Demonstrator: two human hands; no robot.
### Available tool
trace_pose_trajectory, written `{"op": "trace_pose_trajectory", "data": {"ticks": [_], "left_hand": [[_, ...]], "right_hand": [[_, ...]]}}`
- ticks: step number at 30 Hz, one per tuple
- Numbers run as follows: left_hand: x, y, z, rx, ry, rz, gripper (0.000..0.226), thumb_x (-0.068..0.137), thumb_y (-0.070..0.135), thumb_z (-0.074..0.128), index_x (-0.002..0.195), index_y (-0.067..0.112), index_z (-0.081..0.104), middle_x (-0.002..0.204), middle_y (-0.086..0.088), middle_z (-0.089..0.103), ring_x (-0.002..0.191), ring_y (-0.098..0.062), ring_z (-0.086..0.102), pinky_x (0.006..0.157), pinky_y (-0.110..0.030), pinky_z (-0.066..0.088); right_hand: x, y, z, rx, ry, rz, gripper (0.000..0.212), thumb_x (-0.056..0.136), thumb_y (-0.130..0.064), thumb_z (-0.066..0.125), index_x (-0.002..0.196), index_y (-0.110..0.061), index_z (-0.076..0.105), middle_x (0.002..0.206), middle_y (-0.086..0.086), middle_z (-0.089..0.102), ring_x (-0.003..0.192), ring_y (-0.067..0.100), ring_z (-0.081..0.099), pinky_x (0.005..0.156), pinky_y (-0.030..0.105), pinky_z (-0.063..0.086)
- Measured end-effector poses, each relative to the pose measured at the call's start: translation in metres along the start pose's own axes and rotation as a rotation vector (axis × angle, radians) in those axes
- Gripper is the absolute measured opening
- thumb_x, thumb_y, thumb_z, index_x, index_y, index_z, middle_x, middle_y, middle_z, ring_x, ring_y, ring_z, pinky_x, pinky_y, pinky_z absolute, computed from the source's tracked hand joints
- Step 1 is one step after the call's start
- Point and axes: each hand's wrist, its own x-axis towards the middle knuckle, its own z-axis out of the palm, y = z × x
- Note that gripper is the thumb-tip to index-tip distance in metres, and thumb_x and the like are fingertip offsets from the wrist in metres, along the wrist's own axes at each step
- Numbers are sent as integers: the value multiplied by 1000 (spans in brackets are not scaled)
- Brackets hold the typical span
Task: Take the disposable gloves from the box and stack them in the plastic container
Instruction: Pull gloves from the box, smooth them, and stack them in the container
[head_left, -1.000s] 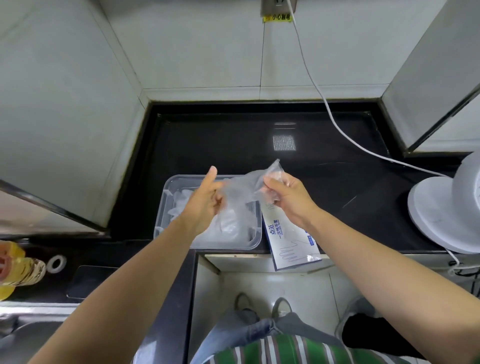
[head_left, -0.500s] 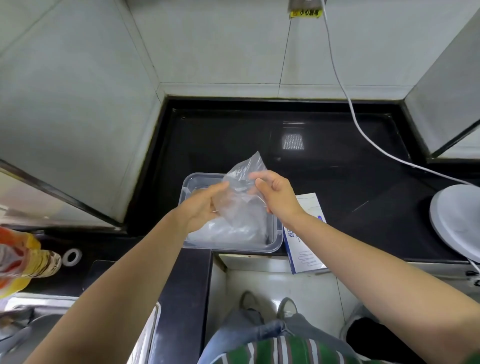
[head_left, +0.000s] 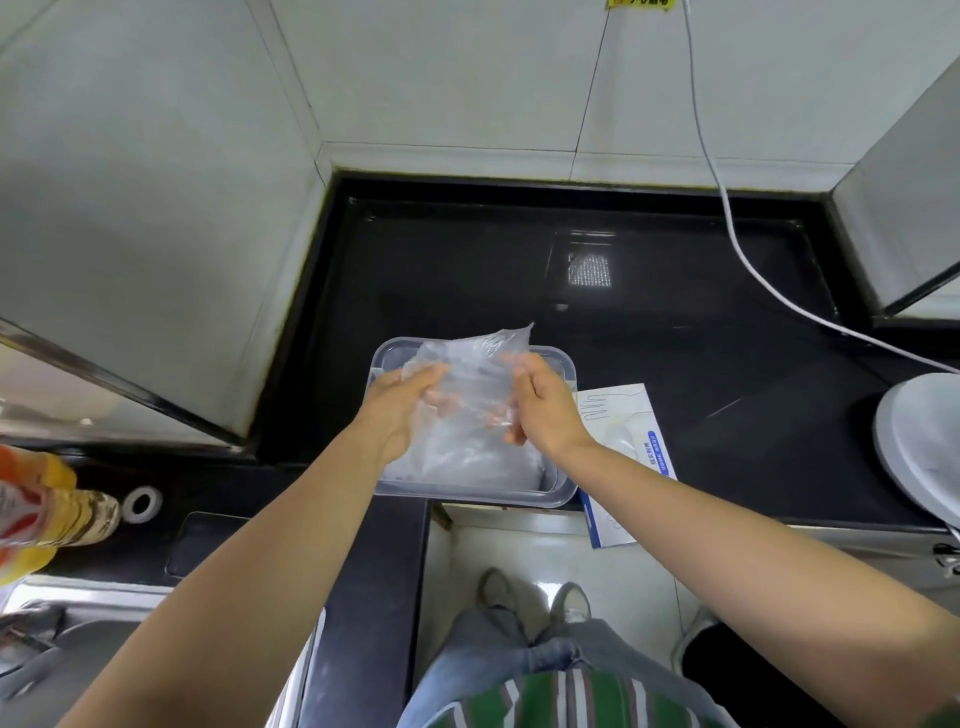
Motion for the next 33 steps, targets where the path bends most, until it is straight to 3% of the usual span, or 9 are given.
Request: {"op": "trace_pose_trajectory", "data": {"ticks": [5,12,15,19,22,26,28,30,33], "left_hand": [[10,-12,10,672,129,217,19,101,20,46,104,10,62,75,-11,55,61,-16,48,53,-25,41],[23,-41,0,1088,114,207,33,105,25,28,130,22,50,105,-11,67,81,-20,57,54,-25,39],[26,-43,-1,1153,104,190,31,104,24,28,126,22,50,105,-11,64,84,-22,57,61,-27,42],[29,-44,1,1211,71,175,23,104,31,29,108,25,51,103,-9,57,86,-22,54,66,-30,40],[35,-48,5,1215,26,181,25,104,28,29,114,23,52,106,-11,60,84,-20,52,66,-29,40],[32,-47,8,1316,-38,196,27,102,28,45,126,17,49,116,-13,62,98,-28,58,82,-36,48],[26,-44,9,1471,42,274,39,96,25,59,132,17,47,123,-10,55,107,-28,56,87,-35,46],[21,-42,15,1597,191,628,40,83,12,71,120,15,58,115,-8,55,103,-27,55,86,-35,44],[18,-36,35,1401,91,800,23,79,1,65,99,10,65,100,-10,59,88,-30,58,74,-39,46]], "right_hand": [[6,4,3,-73,-2,87,30,96,-6,44,126,-13,46,108,6,57,97,24,61,84,41,55],[16,13,3,-262,-32,113,57,91,2,55,142,-18,39,135,11,49,115,30,57,99,39,50],[9,9,7,-469,121,-150,56,86,2,59,138,-11,44,134,9,47,125,25,44,105,31,38],[-2,2,13,-501,186,-563,38,80,2,58,114,-13,59,107,3,56,95,15,51,85,29,39],[6,8,20,-479,-241,-147,32,93,-4,53,123,-15,55,96,2,59,80,14,56,76,31,44],[21,35,26,-682,-402,307,66,98,-19,48,156,-24,16,146,11,43,128,30,50,101,34,45],[24,38,28,-689,-400,362,69,99,-21,44,157,-28,9,150,12,38,127,31,50,96,35,47],[25,37,33,-723,-436,356,70,98,-17,41,157,-31,6,150,13,35,122,30,53,86,35,48],[28,40,38,-726,-468,330,64,98,-12,39,155,-27,15,146,15,38,107,28,56,75,32,45]]}}
